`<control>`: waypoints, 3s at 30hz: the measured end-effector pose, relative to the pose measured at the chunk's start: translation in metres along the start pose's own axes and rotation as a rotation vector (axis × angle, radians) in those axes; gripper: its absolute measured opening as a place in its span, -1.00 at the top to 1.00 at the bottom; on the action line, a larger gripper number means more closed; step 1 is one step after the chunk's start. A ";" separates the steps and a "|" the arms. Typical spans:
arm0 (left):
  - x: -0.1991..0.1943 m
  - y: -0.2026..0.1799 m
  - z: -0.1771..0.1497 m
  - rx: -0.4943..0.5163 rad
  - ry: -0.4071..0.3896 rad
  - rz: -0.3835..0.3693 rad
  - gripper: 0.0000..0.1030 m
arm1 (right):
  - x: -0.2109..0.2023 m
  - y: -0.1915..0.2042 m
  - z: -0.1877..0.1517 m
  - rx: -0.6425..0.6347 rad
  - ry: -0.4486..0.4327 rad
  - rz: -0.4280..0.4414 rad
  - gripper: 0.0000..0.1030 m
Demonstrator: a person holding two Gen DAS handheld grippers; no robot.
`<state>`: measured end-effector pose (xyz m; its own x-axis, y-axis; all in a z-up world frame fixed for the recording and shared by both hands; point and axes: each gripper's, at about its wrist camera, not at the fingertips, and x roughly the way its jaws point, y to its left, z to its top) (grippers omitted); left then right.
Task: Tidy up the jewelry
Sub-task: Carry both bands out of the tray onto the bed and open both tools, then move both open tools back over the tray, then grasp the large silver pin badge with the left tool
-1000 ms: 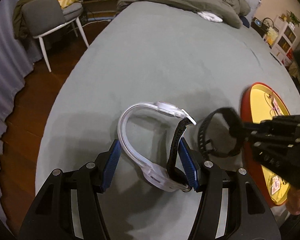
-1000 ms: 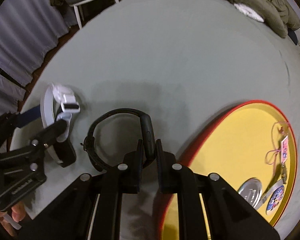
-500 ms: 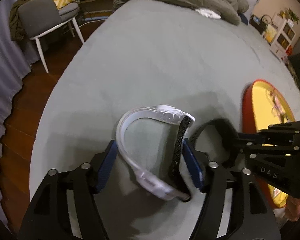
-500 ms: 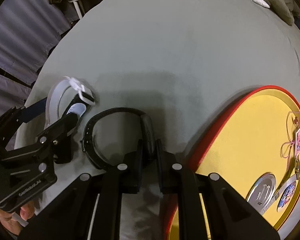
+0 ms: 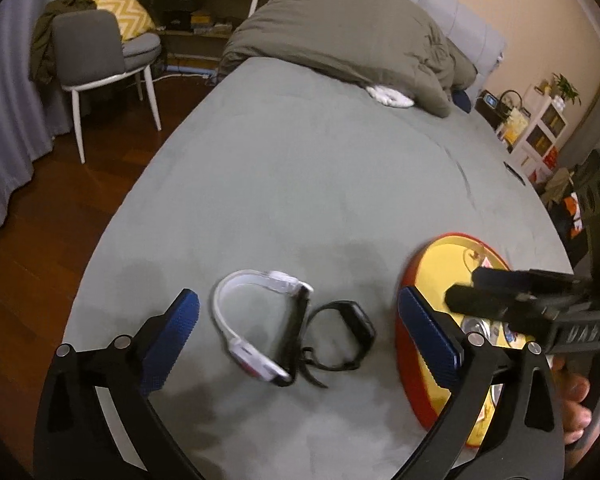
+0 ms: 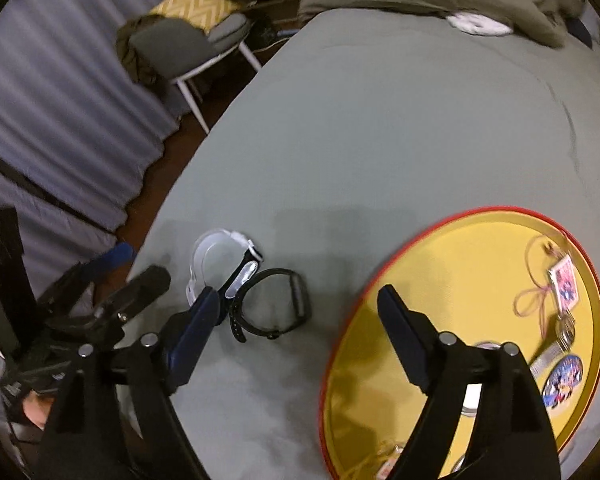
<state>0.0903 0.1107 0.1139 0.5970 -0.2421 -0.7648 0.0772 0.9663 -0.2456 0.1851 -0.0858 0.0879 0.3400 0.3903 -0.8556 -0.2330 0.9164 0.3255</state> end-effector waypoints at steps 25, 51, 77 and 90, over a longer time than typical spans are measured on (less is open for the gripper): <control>0.063 -0.214 -0.064 0.400 0.155 -0.079 -0.89 | -0.083 -0.170 -0.078 0.262 -0.003 -0.135 -0.50; 0.129 -0.251 -0.091 0.525 0.242 -0.008 -0.89 | -0.029 -0.235 -0.111 0.280 0.178 -0.202 -0.50; 0.154 -0.259 -0.085 0.544 0.311 -0.008 -0.89 | 0.000 -0.201 -0.109 0.164 0.194 -0.352 -0.79; 0.159 -0.245 -0.074 0.542 0.326 0.015 -0.92 | 0.015 -0.223 -0.098 0.161 0.238 -0.348 -0.85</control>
<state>0.1069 -0.1705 0.0081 0.3340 -0.1603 -0.9288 0.5154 0.8561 0.0376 0.1529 -0.2929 -0.0370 0.1496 0.0421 -0.9878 0.0096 0.9990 0.0440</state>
